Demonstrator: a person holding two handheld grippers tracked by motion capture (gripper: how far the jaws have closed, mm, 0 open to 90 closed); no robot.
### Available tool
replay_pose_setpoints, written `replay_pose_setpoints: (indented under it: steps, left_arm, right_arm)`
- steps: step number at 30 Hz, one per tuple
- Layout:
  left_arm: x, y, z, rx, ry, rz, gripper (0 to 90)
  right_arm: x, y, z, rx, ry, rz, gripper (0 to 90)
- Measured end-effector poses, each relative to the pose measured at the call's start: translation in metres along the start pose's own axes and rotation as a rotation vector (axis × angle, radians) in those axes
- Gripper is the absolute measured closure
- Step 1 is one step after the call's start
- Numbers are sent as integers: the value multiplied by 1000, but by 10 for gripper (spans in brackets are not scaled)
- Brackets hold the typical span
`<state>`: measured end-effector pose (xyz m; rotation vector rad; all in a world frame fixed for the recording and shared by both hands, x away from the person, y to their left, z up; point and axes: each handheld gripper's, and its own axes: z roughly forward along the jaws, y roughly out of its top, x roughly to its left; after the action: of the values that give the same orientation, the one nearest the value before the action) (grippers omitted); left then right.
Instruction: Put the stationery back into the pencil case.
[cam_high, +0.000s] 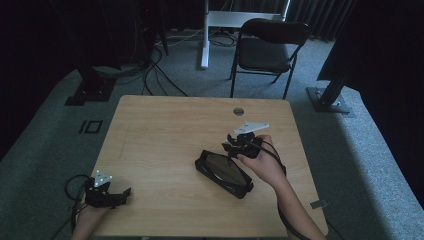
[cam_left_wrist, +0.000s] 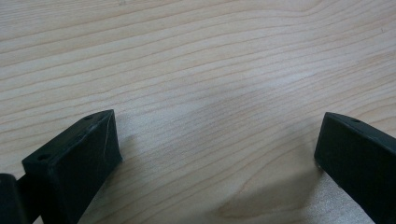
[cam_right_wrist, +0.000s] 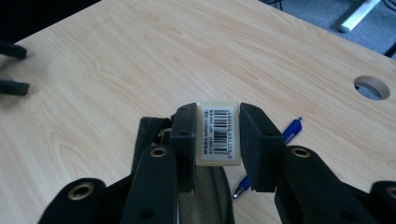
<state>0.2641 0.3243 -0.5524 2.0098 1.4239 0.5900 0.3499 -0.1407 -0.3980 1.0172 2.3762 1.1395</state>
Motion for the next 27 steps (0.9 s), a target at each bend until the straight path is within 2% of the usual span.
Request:
replay_pose_setpoints:
  steps: [4, 13, 14, 23, 27]
  left_arm:
    - [0, 0, 0, 0, 0, 0, 2]
    - [0, 0, 0, 0, 0, 0, 2]
    - [0, 0, 0, 0, 0, 0, 2]
    - [0, 0, 0, 0, 0, -1, 2]
    - [0, 0, 0, 0, 0, 0, 2]
  right_arm:
    - [7, 1, -1, -2, 29, -44, 679]
    - [15, -2, 1, 10, 75, -97, 679]
    - [15, -3, 1, 10, 92, -102, 679]
    - [15, -11, 10, 67, 108, -142, 678]
    - [15, -15, 16, 96, 130, -139, 679]
